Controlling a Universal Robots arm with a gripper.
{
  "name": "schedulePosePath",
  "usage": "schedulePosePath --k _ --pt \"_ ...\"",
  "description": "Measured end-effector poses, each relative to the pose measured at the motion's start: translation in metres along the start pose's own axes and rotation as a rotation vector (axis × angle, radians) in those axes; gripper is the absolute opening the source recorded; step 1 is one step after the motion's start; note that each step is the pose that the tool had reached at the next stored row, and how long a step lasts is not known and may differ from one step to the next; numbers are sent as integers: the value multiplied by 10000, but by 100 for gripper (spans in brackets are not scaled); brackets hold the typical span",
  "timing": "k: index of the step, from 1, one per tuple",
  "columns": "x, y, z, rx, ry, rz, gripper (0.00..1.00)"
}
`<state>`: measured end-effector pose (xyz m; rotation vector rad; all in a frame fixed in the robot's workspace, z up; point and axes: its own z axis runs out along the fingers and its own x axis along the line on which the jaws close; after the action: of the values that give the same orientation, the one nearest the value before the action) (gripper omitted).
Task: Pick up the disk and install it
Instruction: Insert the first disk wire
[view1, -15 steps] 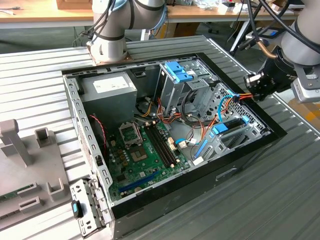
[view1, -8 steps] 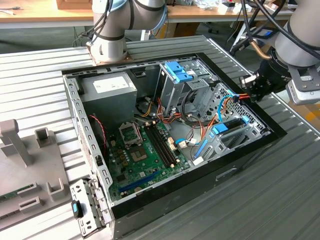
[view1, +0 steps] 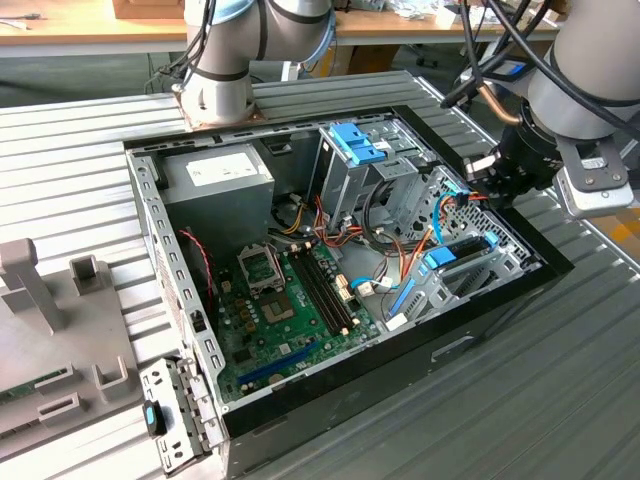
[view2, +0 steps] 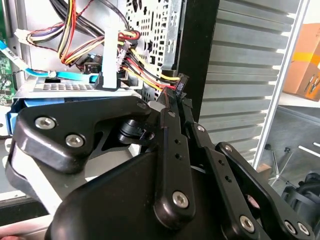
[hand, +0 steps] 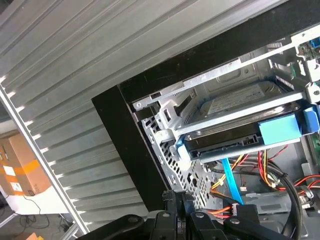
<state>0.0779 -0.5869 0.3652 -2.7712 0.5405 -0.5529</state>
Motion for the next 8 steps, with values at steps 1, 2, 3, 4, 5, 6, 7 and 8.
schedulePosePath --k 1,2,3,4,5,6,7,8 --pt "0 0 0 0 1 -1 16" --pt "0 -1 0 -2 3 4 16" --pt "0 -2 -1 -38 39 102 16" --pt "0 -1 -1 -89 91 248 16" --pt "0 -1 0 -200 205 562 16" --pt "0 0 0 -293 300 827 16" --pt "0 -1 0 -355 365 1003 16" --pt "0 0 0 -442 455 1255 16"
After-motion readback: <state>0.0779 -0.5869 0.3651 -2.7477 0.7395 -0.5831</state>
